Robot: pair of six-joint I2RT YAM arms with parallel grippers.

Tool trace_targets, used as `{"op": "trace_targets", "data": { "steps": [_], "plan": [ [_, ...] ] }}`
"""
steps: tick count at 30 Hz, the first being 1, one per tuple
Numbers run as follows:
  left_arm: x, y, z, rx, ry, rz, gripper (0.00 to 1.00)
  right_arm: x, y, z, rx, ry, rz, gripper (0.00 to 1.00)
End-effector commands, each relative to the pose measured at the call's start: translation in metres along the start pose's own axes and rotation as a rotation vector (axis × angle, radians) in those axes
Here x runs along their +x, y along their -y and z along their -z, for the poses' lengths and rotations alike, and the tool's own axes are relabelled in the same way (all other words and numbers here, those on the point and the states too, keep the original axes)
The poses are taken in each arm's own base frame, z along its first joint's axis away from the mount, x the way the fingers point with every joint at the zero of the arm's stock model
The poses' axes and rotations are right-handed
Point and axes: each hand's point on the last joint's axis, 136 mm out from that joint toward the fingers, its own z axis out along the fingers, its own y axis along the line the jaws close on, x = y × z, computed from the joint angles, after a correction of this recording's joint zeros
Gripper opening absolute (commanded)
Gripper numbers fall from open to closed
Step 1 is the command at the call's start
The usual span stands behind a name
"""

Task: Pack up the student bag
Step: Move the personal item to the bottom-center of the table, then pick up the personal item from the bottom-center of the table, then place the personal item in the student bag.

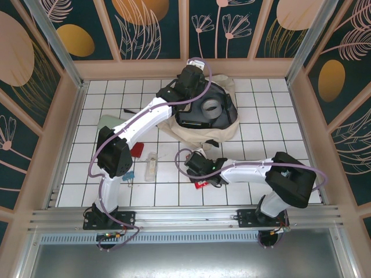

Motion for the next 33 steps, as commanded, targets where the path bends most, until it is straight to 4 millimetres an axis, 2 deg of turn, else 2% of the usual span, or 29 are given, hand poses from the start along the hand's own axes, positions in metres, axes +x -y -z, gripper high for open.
{"op": "trace_targets", "data": {
  "steps": [1,3,4,10,13,16,19,24,28,33],
  "plan": [
    [-0.020,-0.012,0.008,-0.024,0.055,0.040,0.00,0.011,0.005,0.003,-0.039,-0.037,-0.026,0.63],
    [-0.020,-0.012,0.008,-0.025,0.055,0.039,0.00,0.008,0.002,0.008,-0.082,-0.024,-0.056,0.60],
    [-0.020,-0.013,0.008,-0.028,0.055,0.040,0.00,0.005,0.001,0.011,-0.112,-0.013,-0.073,0.55],
    [-0.019,-0.012,0.008,-0.025,0.054,0.040,0.00,-0.009,0.004,0.029,-0.263,0.058,-0.201,0.13],
    [-0.020,-0.013,0.008,-0.025,0.055,0.042,0.00,-0.013,0.010,0.036,-0.303,0.087,-0.250,0.01],
    [-0.021,-0.012,0.010,-0.020,0.058,0.043,0.00,-0.021,0.014,0.044,-0.337,0.119,-0.292,0.01],
    [-0.023,-0.012,0.012,-0.016,0.061,0.044,0.00,-0.038,0.019,0.058,-0.378,0.175,-0.336,0.00],
    [-0.028,-0.010,0.016,-0.001,0.070,0.047,0.00,-0.084,0.037,0.092,-0.469,0.330,-0.436,0.00],
    [-0.033,-0.010,0.022,0.008,0.081,0.047,0.00,-0.122,0.060,0.116,-0.553,0.444,-0.534,0.00],
    [-0.042,-0.009,0.032,0.037,0.110,0.047,0.00,-0.169,0.093,0.132,-0.634,0.555,-0.656,0.00]
  ]
}}
